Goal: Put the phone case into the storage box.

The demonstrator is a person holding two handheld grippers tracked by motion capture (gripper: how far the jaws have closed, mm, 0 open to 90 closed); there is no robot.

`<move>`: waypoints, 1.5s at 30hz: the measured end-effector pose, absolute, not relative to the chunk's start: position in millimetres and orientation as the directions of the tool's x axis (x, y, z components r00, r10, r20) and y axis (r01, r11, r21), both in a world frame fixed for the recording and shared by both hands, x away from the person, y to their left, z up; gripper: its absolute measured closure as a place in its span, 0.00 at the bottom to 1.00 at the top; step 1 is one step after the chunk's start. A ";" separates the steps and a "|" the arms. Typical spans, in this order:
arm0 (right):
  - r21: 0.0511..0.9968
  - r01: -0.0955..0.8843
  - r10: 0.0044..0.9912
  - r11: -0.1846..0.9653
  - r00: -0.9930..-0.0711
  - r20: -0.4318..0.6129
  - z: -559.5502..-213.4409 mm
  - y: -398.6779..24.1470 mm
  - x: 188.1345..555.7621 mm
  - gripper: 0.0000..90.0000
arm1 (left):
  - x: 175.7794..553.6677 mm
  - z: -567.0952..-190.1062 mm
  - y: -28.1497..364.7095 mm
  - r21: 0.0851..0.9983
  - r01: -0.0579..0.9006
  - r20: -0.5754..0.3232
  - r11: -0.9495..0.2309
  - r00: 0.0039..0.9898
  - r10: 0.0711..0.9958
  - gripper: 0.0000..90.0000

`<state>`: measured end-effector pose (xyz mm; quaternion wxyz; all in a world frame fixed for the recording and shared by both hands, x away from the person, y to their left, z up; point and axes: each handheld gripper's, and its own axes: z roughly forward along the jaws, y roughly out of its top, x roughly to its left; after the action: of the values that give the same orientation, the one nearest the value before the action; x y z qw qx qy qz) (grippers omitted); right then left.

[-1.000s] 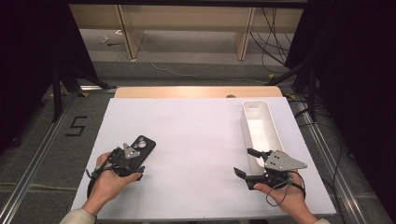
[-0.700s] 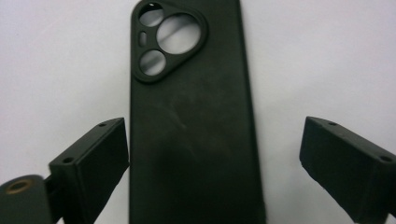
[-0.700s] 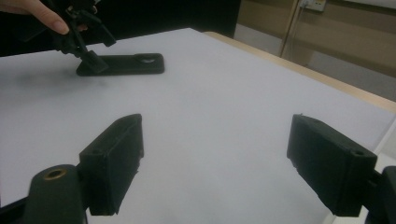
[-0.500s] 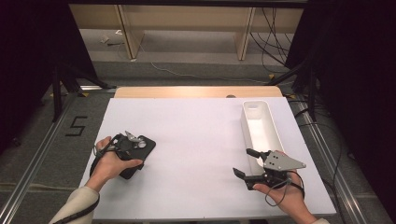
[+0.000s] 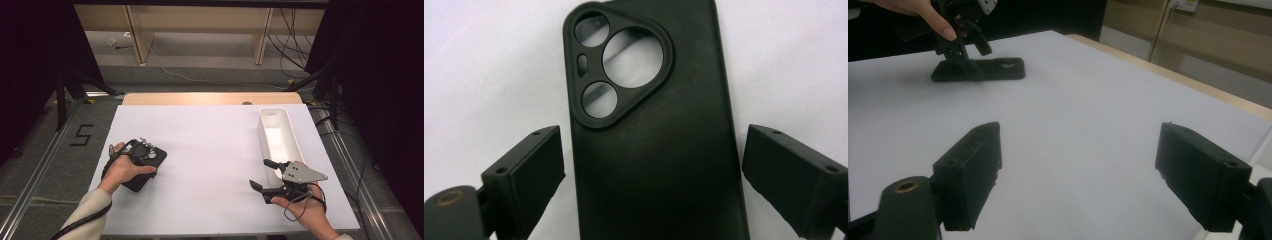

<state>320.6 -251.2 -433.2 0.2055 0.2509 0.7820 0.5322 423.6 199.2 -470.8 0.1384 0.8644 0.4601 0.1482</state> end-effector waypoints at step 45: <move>0.933 0.174 0.601 0.315 -0.797 -0.055 -434.2 -249.2 320.2 0.22 | 437.2 -474.7 210.6 0.321 0.835 -0.027 -0.446 0.479 0.877 0.13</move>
<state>320.2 -249.2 -434.2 0.2015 0.2466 0.7856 0.5305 437.2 210.6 -474.7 0.1466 0.8474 0.5053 0.0714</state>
